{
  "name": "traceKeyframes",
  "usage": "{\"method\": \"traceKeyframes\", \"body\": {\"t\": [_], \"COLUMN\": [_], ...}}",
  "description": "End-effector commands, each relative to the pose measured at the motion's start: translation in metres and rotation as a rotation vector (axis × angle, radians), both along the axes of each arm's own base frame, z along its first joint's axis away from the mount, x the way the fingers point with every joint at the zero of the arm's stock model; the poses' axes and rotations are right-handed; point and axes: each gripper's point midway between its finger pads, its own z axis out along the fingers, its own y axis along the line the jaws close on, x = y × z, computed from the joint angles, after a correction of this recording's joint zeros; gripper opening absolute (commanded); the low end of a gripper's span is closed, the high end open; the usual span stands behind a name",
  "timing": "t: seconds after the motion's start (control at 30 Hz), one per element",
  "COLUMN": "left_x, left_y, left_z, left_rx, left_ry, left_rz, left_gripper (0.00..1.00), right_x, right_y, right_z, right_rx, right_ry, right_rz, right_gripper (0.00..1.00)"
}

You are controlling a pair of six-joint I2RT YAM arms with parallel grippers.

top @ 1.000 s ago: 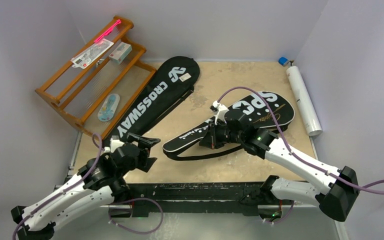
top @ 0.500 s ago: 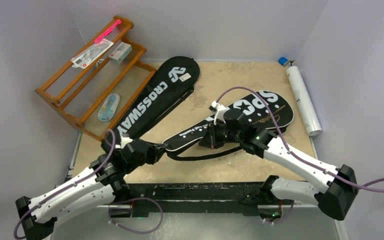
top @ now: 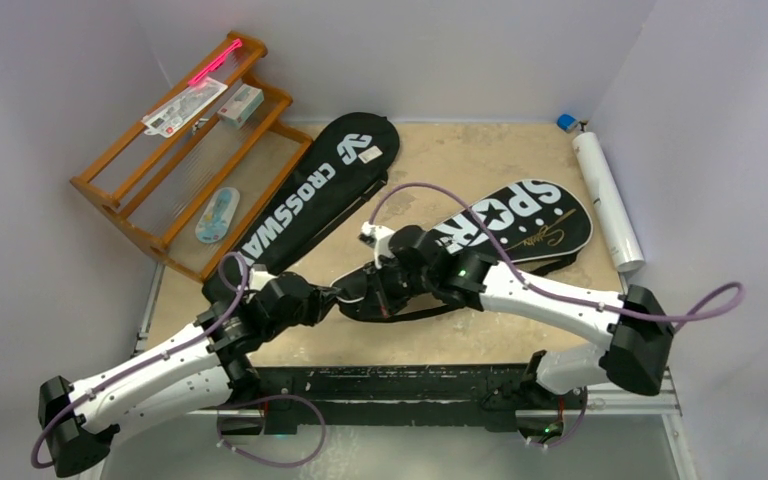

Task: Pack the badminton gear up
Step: Zip the racket bag at the center of the board, then place the racket bag at the center of the board.

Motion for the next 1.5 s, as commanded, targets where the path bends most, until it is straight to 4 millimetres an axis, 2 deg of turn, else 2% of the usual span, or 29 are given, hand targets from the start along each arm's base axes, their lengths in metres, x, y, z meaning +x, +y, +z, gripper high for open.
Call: {"method": "traceKeyframes", "body": {"t": [0.0, 0.1, 0.2, 0.27, 0.37, 0.5, 0.6, 0.67, 0.77, 0.87, 0.93, 1.07, 1.13, 1.17, 1.23, 1.3, 1.33, 1.37, 1.47], "left_x": [0.016, 0.016, 0.015, 0.014, 0.012, 0.01, 0.005, 0.001, -0.002, -0.004, -0.005, -0.005, -0.006, -0.006, -0.006, -0.004, -0.002, 0.0, 0.004], "left_y": [-0.01, -0.005, 0.01, 0.024, 0.045, 0.077, 0.104, 0.115, 0.123, 0.124, 0.124, 0.122, 0.122, 0.122, 0.118, 0.11, 0.104, 0.097, 0.081], "left_z": [0.041, 0.045, 0.05, 0.053, 0.059, 0.066, 0.065, 0.066, 0.07, 0.071, 0.07, 0.07, 0.068, 0.068, 0.066, 0.065, 0.064, 0.062, 0.048], "left_rx": [-0.068, -0.057, -0.025, 0.009, 0.059, 0.155, 0.231, 0.252, 0.247, 0.238, 0.241, 0.249, 0.254, 0.256, 0.255, 0.256, 0.26, 0.26, 0.271], "left_ry": [-0.102, -0.108, -0.121, -0.129, -0.136, -0.156, -0.138, -0.137, -0.153, -0.161, -0.16, -0.155, -0.152, -0.152, -0.151, -0.17, -0.182, -0.194, -0.197], "left_rz": [0.009, 0.021, 0.058, 0.09, 0.146, 0.228, 0.295, 0.321, 0.328, 0.321, 0.314, 0.301, 0.296, 0.293, 0.275, 0.233, 0.204, 0.175, 0.118], "left_gripper": [0.0, 0.0, 0.0, 0.0, 0.0, 0.0, 0.0, 0.0, 0.0, 0.0, 0.0, 0.0, 0.0, 0.0, 0.0, 0.0, 0.0, 0.0, 0.0], "right_x": [-0.01, -0.009, -0.009, -0.012, 0.001, 0.024, 0.046, 0.061, 0.073, 0.082, 0.088, 0.097, 0.102, 0.104, 0.111, 0.121, 0.126, 0.133, 0.158], "right_y": [0.049, 0.057, 0.053, 0.042, 0.018, -0.032, -0.079, -0.111, -0.148, -0.163, -0.163, -0.148, -0.139, -0.135, -0.13, -0.127, -0.126, -0.125, -0.123], "right_z": [0.04, 0.037, 0.043, 0.045, 0.046, 0.037, 0.024, 0.013, -0.004, -0.018, -0.024, -0.034, -0.039, -0.043, -0.044, -0.039, -0.036, -0.03, -0.008], "right_rx": [0.15, 0.165, 0.183, 0.17, 0.126, 0.04, -0.011, -0.038, -0.07, -0.086, -0.088, -0.06, -0.034, -0.019, 0.013, 0.02, 0.009, 0.006, 0.003], "right_ry": [-0.045, -0.037, -0.06, -0.058, -0.114, -0.124, -0.071, -0.024, 0.023, 0.063, 0.081, 0.158, 0.187, 0.198, 0.203, 0.186, 0.167, 0.145, 0.048], "right_rz": [0.063, 0.065, 0.054, 0.043, -0.073, -0.32, -0.565, -0.734, -0.926, -1.033, -1.057, -1.063, -1.061, -1.062, -1.062, -1.06, -1.054, -1.052, -1.035], "right_gripper": [0.0, 0.0, 0.0, 0.17, 0.46, 0.79, 0.95, 0.99, 0.99, 0.99, 0.99, 0.99, 0.95, 0.91, 0.74, 0.49, 0.42, 0.36, 0.28]}}
